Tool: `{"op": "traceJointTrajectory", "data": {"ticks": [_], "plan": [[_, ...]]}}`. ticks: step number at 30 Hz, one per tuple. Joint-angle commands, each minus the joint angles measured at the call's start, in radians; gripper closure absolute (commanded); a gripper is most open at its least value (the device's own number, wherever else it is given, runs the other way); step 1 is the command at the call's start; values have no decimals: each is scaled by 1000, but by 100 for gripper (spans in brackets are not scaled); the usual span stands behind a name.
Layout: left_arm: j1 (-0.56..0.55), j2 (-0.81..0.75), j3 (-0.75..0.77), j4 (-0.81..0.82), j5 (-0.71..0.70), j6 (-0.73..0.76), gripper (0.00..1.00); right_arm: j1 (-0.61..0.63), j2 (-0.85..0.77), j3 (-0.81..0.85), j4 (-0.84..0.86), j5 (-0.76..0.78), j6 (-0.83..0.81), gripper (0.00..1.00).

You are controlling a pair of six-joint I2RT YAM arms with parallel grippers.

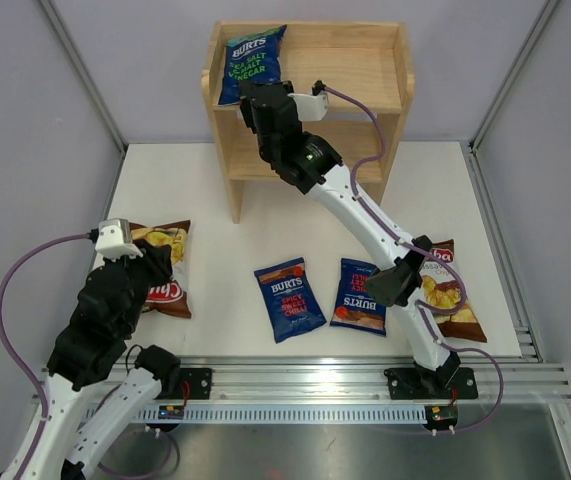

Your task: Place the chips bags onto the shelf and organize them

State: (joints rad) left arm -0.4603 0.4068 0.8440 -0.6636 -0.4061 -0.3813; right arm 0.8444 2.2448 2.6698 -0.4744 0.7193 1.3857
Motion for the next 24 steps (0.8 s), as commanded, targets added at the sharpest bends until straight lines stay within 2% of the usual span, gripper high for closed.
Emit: {"op": "traceJointTrajectory", "data": {"ticks": [1, 5, 6, 7, 9, 10, 11, 20, 24], "plan": [[2, -11, 0, 15, -23, 5, 70, 22, 41, 62, 22, 55, -39, 84], [2, -10, -2, 15, -22, 5, 70, 30, 42, 50, 59, 42, -100, 72], [2, -10, -2, 15, -20, 5, 70, 31, 45, 53, 63, 40, -108, 66], [2, -8, -2, 15, -19, 7, 70, 33, 44, 55, 59, 46, -109, 56], [2, -3, -2, 12, -17, 7, 71, 33, 33, 48, 51, 58, -123, 49], [2, -3, 0, 10, -17, 7, 71, 35, 29, 48, 49, 71, -129, 41], [2, 0, 1, 9, -19, 7, 71, 38, 12, 36, 54, 84, -161, 38], [2, 0, 0, 5, -23, 5, 71, 38, -17, 38, 86, 134, -402, 34], [2, 4, 1, 4, -26, 5, 71, 36, -50, -17, 86, 106, -407, 16]]}}
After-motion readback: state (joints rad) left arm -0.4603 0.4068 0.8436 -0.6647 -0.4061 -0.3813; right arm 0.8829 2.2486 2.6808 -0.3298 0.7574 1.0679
